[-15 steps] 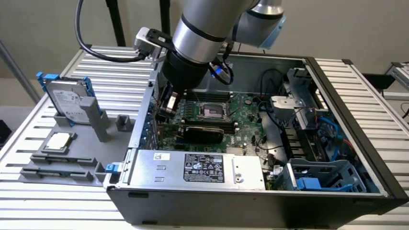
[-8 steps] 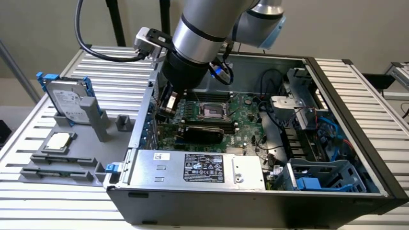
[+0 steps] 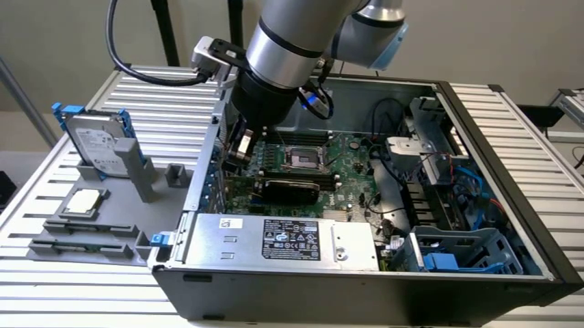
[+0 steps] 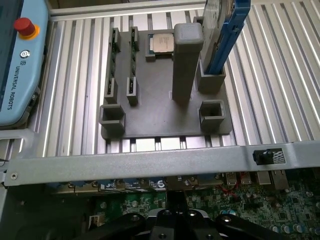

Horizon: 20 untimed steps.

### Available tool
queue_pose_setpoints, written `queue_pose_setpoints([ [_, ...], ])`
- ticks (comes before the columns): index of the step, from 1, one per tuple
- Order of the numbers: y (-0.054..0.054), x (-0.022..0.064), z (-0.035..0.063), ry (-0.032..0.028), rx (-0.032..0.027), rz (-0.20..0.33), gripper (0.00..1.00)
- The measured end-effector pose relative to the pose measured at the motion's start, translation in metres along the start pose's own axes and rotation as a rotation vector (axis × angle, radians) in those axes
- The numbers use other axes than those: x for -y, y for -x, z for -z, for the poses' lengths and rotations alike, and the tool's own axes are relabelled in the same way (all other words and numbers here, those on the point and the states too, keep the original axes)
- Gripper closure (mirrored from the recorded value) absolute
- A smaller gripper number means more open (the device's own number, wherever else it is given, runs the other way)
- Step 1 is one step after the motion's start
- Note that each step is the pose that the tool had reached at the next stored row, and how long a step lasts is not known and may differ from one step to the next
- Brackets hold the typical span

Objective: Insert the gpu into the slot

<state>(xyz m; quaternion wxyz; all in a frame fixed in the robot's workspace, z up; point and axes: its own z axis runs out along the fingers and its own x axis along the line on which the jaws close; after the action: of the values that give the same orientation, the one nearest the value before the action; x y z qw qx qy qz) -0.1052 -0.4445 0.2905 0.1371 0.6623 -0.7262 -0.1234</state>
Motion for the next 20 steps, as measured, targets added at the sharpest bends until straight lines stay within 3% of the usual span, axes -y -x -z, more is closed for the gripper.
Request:
queue_pose_setpoints([
  [7,0.0003,0.001,0.0005,-0.0003,-0.0001,0.0,0.89],
  [13,0.0015,0.0013,-0.0003,-0.0081,0.0006,0.0,0.89],
  [20,0.0016,0.0,-0.002,-0.0085,0.0,0.0,0.89],
])
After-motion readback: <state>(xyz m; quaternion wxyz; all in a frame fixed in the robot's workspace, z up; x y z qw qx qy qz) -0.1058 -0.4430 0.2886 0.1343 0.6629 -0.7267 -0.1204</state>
